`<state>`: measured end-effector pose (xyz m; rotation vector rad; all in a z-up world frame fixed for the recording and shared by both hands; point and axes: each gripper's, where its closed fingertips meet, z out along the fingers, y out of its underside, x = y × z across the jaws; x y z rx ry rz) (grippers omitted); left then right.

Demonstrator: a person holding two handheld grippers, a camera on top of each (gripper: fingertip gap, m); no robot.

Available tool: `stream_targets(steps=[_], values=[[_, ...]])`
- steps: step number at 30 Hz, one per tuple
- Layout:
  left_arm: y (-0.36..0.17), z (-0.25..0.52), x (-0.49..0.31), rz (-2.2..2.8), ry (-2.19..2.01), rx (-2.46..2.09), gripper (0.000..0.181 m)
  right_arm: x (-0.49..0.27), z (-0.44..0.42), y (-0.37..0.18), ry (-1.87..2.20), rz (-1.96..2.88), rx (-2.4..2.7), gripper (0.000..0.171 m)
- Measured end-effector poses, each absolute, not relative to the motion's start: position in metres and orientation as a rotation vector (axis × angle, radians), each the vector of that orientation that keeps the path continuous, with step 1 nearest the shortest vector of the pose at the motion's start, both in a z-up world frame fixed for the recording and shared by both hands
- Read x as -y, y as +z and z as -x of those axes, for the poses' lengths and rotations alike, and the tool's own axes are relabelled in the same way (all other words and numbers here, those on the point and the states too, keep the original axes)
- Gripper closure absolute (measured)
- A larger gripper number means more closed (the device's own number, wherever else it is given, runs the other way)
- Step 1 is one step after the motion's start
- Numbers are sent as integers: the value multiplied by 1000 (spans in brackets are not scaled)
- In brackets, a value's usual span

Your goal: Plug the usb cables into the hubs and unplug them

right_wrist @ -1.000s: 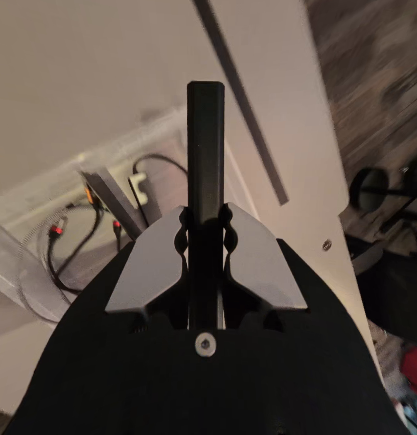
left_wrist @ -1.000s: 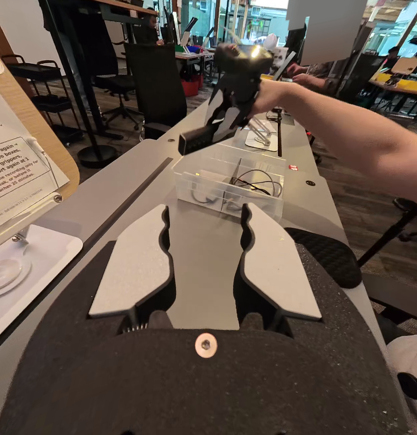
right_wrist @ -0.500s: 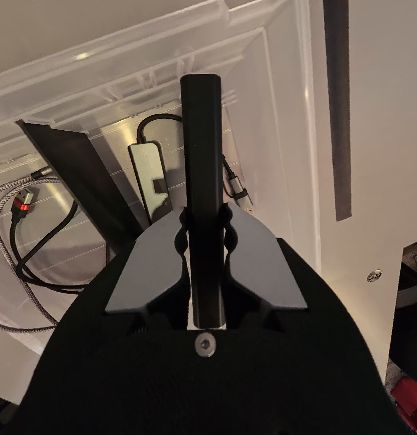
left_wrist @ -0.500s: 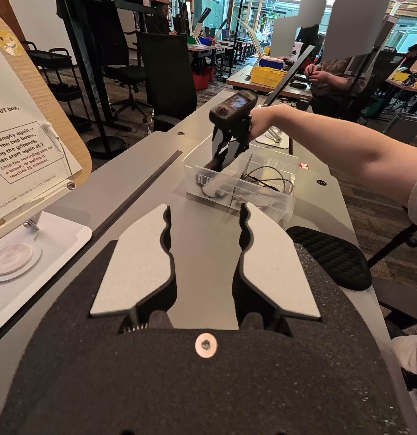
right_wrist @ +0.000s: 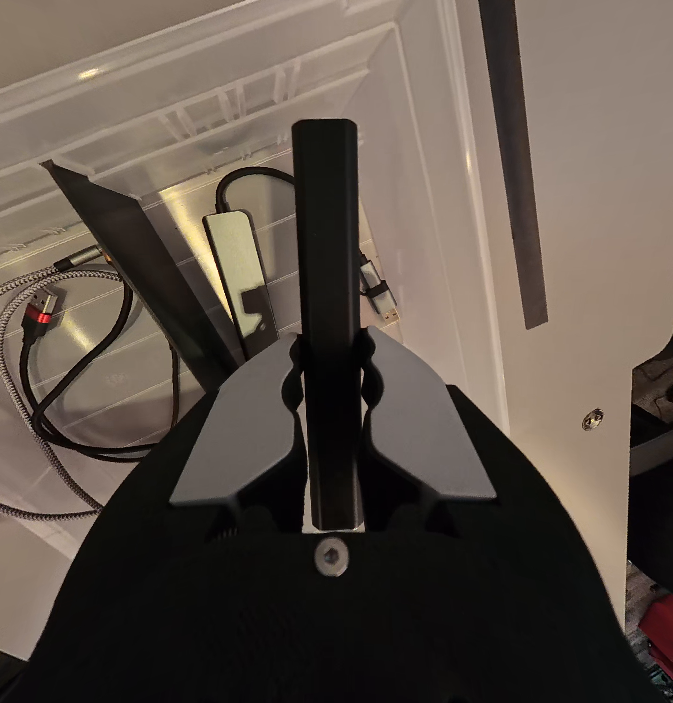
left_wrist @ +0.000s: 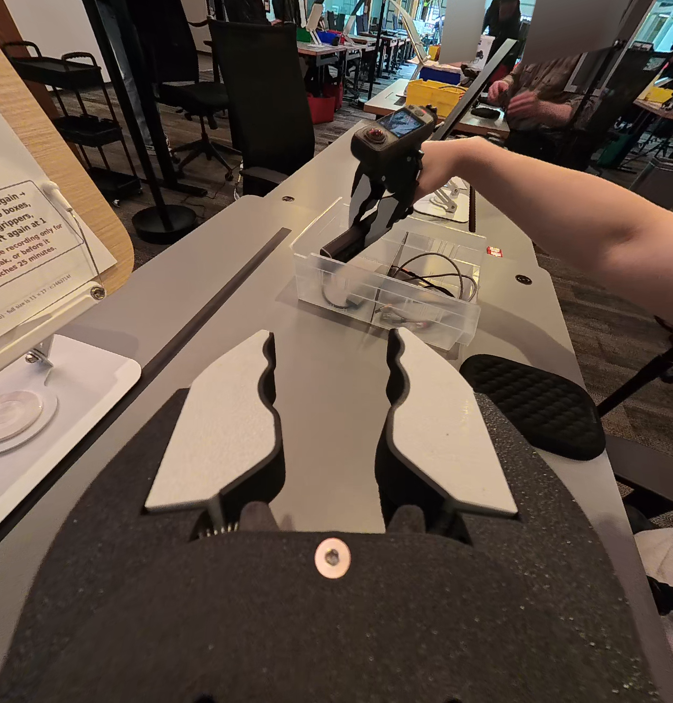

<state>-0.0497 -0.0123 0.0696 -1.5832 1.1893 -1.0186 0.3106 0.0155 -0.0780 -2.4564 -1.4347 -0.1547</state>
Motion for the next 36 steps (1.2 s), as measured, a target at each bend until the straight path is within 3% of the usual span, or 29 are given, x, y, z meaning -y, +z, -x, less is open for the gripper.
stream_targets(steps=[14, 24, 29, 36], values=[[69, 51, 13, 1588, -1013, -1194, 125, -15, -319, -46, -202, 2411, 1367, 142], [64, 50, 13, 1605, -992, -1198, 125, -19, -313, -72, -175, 2449, 1445, 142], [62, 41, 13, 1597, -1067, -1153, 128, -22, -317, -51, -236, 2371, 1479, 142], [18, 18, -5, 1702, -1016, -1169, 127, -19, -316, -22, -242, 2261, 1591, 142]])
